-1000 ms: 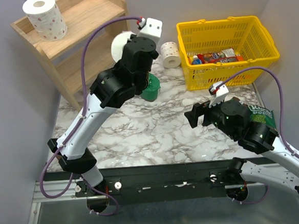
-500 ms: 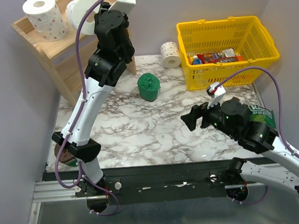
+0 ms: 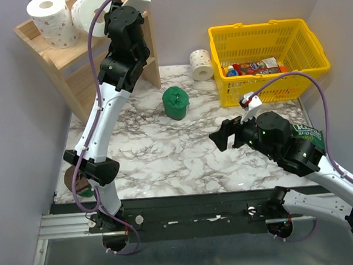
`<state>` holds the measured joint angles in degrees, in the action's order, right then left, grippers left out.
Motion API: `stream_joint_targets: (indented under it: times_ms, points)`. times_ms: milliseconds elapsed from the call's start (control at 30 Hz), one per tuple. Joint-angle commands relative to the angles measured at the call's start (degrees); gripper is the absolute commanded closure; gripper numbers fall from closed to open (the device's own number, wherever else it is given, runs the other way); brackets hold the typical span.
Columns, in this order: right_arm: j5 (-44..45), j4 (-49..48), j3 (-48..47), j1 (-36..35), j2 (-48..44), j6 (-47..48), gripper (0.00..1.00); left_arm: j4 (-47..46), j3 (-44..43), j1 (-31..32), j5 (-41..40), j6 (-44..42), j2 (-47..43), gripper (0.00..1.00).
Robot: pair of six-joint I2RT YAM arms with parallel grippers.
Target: Place and organize the paper towels onto the shelf
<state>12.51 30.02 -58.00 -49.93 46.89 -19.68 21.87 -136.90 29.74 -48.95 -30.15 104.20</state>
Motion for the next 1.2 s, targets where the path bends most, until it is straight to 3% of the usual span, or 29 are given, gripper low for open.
stream_joint_targets:
  times_ms: [0,133,333,667,1167]
  points:
    - [-1.70,0.92,-1.85,-0.08,1.27,-0.88,0.00,-2.62,0.67,-0.82,3.77,-0.08,0.47,0.61]
    - [-1.88,0.92,-2.56,-0.16,1.71,-0.53,0.00,-2.80,-0.20,-3.10,4.30,0.71,1.35,0.56]
    - [-1.44,1.44,-3.61,-0.08,1.62,-0.27,0.00,-2.27,-0.74,-5.92,5.09,1.41,1.53,0.39]
    - [-2.41,2.06,-4.58,-0.08,1.89,-1.23,0.00,-4.46,-1.35,-6.09,5.36,-1.84,1.71,0.17]
    - [-1.79,3.46,-5.28,-0.16,1.27,-1.94,0.00,-9.74,-7.24,-8.20,9.40,-4.21,6.19,0.15]
